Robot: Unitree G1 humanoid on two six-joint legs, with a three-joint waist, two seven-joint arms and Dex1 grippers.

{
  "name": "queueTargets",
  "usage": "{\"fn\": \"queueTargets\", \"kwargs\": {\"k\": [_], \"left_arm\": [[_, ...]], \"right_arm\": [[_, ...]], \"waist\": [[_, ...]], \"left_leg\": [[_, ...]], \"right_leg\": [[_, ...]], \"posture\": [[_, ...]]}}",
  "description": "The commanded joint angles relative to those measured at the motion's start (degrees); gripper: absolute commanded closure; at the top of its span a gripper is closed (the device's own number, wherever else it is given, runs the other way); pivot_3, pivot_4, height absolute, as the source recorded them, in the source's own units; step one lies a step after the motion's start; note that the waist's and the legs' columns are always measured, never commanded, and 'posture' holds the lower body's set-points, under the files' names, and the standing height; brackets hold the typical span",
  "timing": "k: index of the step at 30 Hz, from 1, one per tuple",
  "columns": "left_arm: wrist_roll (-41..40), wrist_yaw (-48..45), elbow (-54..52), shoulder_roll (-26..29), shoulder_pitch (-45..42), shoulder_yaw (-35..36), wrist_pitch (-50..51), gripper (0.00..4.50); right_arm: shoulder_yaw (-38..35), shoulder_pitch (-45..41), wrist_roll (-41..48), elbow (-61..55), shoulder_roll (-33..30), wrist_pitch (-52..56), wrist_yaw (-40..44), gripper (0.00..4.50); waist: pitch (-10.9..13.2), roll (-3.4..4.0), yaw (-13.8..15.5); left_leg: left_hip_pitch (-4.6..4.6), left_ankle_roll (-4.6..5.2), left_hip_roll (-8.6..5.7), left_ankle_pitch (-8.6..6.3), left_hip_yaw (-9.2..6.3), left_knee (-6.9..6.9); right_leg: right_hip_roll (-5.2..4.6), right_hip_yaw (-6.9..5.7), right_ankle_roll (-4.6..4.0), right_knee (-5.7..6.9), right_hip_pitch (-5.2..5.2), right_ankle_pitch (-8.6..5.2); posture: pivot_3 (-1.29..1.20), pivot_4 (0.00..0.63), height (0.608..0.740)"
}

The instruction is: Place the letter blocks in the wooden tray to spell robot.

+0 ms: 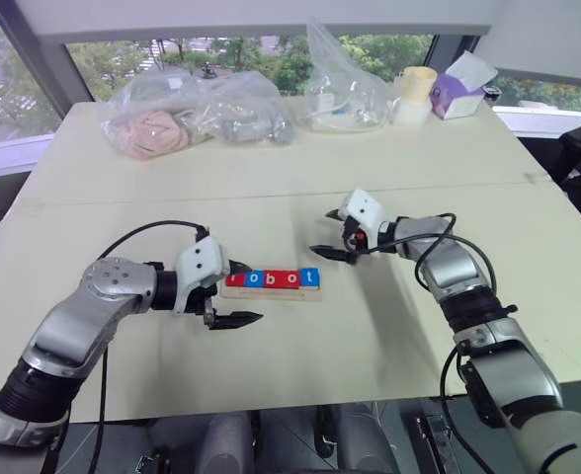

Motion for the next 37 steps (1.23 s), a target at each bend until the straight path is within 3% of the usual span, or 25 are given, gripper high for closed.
{"fn": "queueTargets", "kwargs": {"k": [1,21,27,34,37], "left_arm": [[-0.17,0.47,-1.31,0.07,0.01,0.82,-0.44,0.0],[-0.19,1.35,-0.45,-0.55,-0.5,0.74,-0.71,0.0],[-6.0,0.87,-0.42,-0.15,-1.06,5.11,4.71,0.0],[-9.72,0.01,-3.24,6.61,8.0,15.17,7.49,0.0],[-10.9,0.87,-4.54,7.98,15.46,21.81,8.77,0.0]], "right_arm": [[0.1,-0.09,-0.1,-0.59,0.37,-1.55,1.05,0.05],[-0.76,6.08,1.46,-12.02,0.15,2.85,2.36,0.05],[-5.84,4.57,3.74,-13.14,-0.93,4.22,-1.61,0.05],[-12.42,16.05,14.54,-36.97,-9.55,19.94,2.09,0.05],[-18.49,27.57,24.82,-53.04,-14.88,33.27,2.96,0.05]], "waist": [[0.0,0.0,-0.03],[0.0,0.0,0.03],[0.0,0.0,0.04],[0.0,0.0,0.2],[0.0,0.01,0.3]], "left_leg": [[0.0,0.0,0.0,0.0,0.0,0.0],[0.01,0.0,0.0,0.0,-0.02,0.0],[0.01,0.0,0.0,0.0,-0.01,0.01],[0.01,0.01,0.01,-0.02,-0.03,-0.13],[-0.02,-0.01,0.03,-0.03,-0.05,-0.18]], "right_leg": [[0.0,0.0,0.0,0.0,0.0,0.0],[0.0,0.0,0.0,0.02,0.0,0.0],[0.0,0.0,0.0,0.02,0.0,0.0],[-0.01,-0.01,0.04,-0.09,-0.01,-0.05],[-0.05,-0.01,0.04,-0.18,-0.03,-0.06]], "posture": [[0.0,0.15,0.74],[0.0,0.15,0.74],[0.0,0.15,0.74],[0.0,0.15,0.74],[0.0,0.15,0.74]]}}
